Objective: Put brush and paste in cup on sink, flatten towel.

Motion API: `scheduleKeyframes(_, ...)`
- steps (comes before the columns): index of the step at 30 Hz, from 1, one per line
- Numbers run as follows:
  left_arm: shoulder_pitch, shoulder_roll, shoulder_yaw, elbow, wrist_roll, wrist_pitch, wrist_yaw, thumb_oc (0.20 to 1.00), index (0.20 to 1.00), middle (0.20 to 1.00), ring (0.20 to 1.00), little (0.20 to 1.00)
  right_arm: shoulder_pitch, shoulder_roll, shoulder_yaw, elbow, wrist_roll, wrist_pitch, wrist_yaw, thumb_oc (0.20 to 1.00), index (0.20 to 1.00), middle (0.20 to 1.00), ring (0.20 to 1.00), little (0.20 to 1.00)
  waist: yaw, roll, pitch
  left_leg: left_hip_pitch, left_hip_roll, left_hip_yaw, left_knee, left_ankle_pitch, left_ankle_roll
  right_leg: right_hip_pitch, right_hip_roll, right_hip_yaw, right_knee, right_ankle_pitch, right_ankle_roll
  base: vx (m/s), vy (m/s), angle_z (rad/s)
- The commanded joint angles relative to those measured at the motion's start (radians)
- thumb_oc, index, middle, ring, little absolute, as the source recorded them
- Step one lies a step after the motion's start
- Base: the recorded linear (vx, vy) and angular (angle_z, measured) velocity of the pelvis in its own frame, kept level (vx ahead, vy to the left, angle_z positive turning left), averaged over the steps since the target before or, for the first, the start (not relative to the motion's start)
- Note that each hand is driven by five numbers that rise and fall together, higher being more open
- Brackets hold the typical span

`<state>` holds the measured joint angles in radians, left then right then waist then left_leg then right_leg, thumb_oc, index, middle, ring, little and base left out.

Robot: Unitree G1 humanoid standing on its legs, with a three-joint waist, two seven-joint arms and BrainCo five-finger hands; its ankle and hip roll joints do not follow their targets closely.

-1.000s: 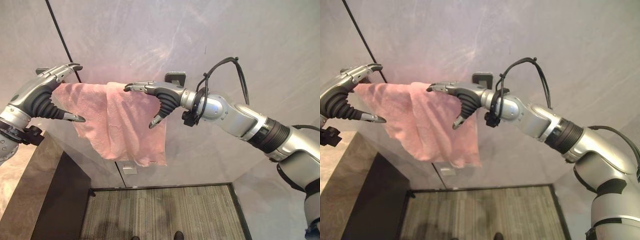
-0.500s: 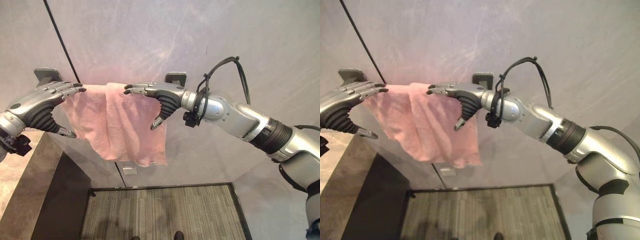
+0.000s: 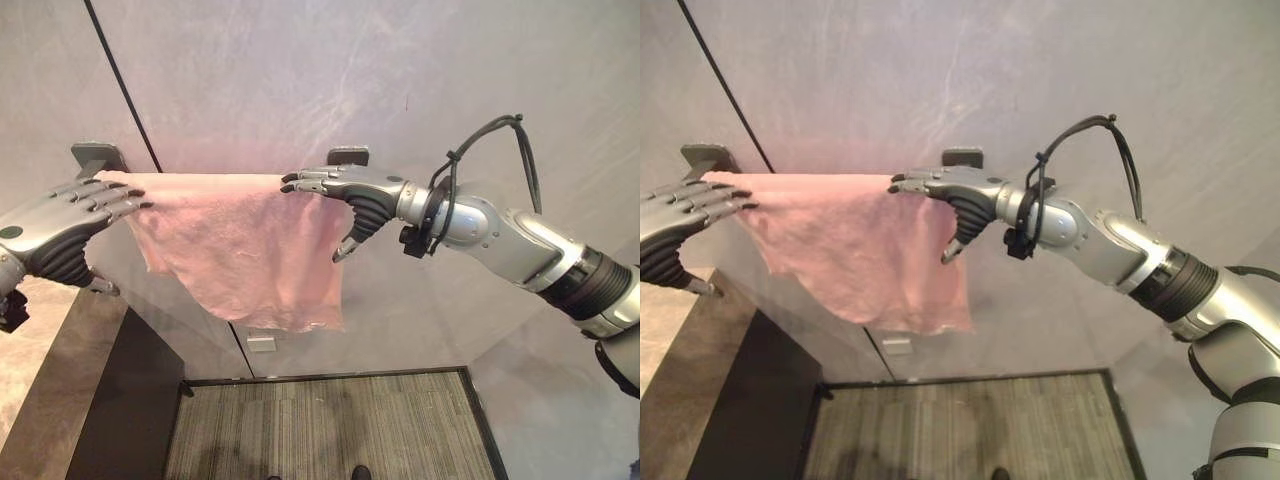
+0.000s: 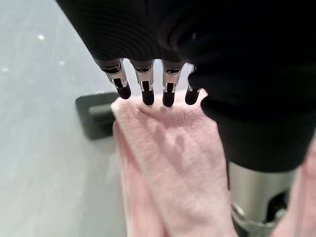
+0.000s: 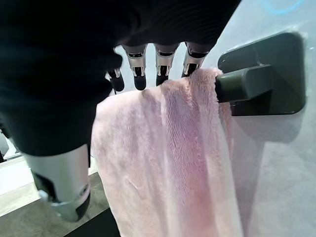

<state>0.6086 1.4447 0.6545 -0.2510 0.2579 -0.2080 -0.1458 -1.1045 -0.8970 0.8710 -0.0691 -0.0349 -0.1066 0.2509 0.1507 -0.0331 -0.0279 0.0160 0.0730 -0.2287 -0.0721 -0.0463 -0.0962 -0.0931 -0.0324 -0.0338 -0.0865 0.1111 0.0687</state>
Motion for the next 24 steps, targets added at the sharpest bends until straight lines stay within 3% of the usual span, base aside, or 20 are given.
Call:
scheduleKeyframes(1,0.021,0.031,0.046,0.062,0.035,0.026,0.005,1.0,1.0,1.0,1.0,1.0,0.049,-0.023,0.005,-0.02,-0.03,-0.02,0.037,1.0,1.0,1.0,1.0,1.0,-0.011,-0.039,-0.034,-0.028,-0.008,0.025,-0.015,-0.013,0.066,0.051,-0.109,-0.074,-0.001,-0.085,0.079,0.0,0.0,0.0)
scheduleKeyframes(16,-0.146,-0.043,-0.055,0.041,0.006,0.014,0.109,1.0,1.0,1.0,1.0,1.0,0.095,-0.002,-0.14,-0.133,-0.048,-0.083,-0.082,1.0,1.0,1.0,1.0,1.0,-0.006,-0.042,-0.038,-0.024,-0.009,0.012,-0.015,-0.016,0.07,0.061,-0.11,-0.087,-0.001,-0.088,0.075,0.0,0.0,0.0)
scheduleKeyframes(20,-0.162,-0.059,-0.02,-0.008,-0.006,0.008,0.151,1.0,1.0,1.0,1.0,1.0,0.117,-0.003,-0.221,-0.212,-0.056,-0.108,-0.135,1.0,1.0,1.0,1.0,1.0,0.004,-0.039,-0.042,-0.022,-0.01,0.01,-0.015,-0.018,0.072,0.064,-0.11,-0.089,-0.001,-0.088,0.076,0.0,0.0,0.0)
scheduleKeyframes(24,-0.11,-0.068,0.08,-0.06,-0.012,0.007,0.192,1.0,1.0,1.0,1.0,1.0,0.14,0.007,-0.285,-0.263,-0.062,-0.122,-0.176,1.0,1.0,1.0,1.0,1.0,0.015,-0.037,-0.046,-0.015,-0.009,0.016,-0.015,-0.021,0.075,0.065,-0.109,-0.083,-0.001,-0.086,0.077,0.0,0.002,-0.01)
